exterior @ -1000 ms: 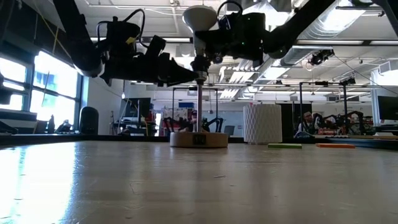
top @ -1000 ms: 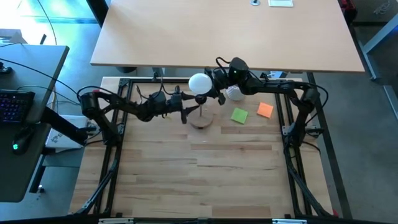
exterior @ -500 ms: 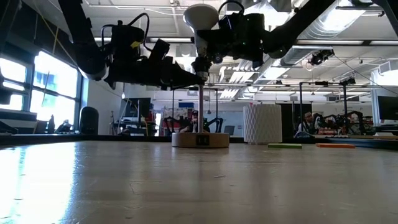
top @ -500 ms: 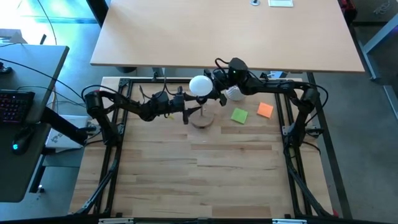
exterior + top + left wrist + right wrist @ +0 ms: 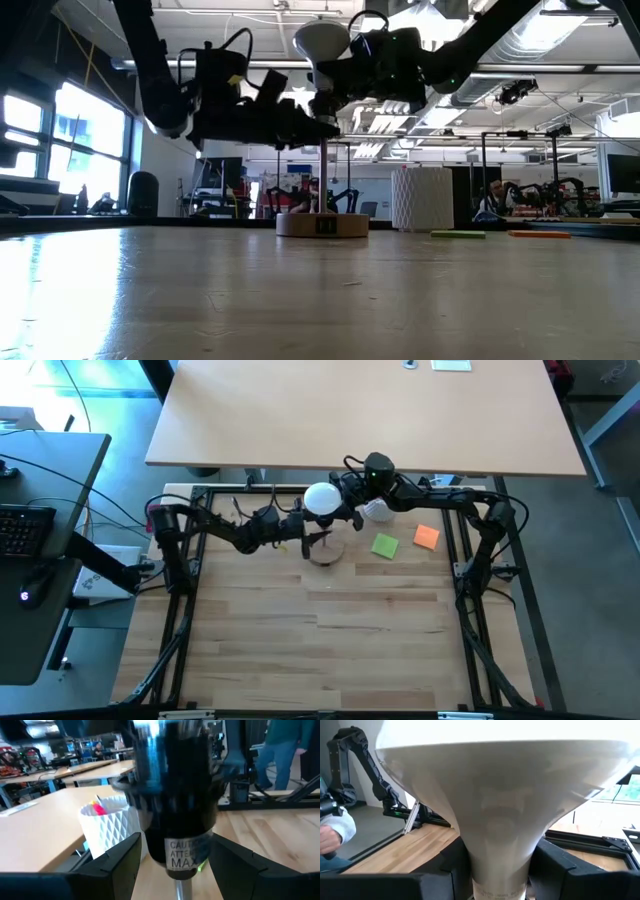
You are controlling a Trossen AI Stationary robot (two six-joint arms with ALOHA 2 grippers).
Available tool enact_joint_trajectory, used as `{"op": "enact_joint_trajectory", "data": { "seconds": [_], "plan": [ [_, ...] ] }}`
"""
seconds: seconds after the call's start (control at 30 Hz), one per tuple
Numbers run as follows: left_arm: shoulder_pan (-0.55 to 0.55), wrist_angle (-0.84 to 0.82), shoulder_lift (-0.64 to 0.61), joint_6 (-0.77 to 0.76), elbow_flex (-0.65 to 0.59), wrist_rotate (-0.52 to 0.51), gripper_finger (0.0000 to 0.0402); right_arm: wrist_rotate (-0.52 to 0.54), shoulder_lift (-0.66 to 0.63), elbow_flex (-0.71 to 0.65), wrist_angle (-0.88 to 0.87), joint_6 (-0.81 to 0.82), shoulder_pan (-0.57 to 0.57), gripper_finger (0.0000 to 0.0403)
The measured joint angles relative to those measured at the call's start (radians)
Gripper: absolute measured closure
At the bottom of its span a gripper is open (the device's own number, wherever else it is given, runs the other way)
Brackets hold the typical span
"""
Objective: Screw lightbulb
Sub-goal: Insert the lightbulb into the lamp socket
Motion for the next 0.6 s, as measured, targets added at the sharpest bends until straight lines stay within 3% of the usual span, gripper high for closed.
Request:
{"op": "enact_joint_trajectory", "data": {
  "seconds": [0.17,0.43,0.6],
  "plan": [
    [0.000,0.023,0.025,-0.001,0.026,0.006,0.0199,0.000,-0.001,0.002,-0.040,-0.020,-0.001,0.0249],
    [0.000,0.058,0.026,-0.027,0.025,0.034,0.0261,-0.004,-0.001,0.002,-0.057,-0.038,-0.002,0.0249],
    [-0.005,0.059,0.026,-0.034,0.025,0.034,0.0262,0.013,-0.002,0.002,-0.115,-0.071,-0.002,0.0250]
  ]
}}
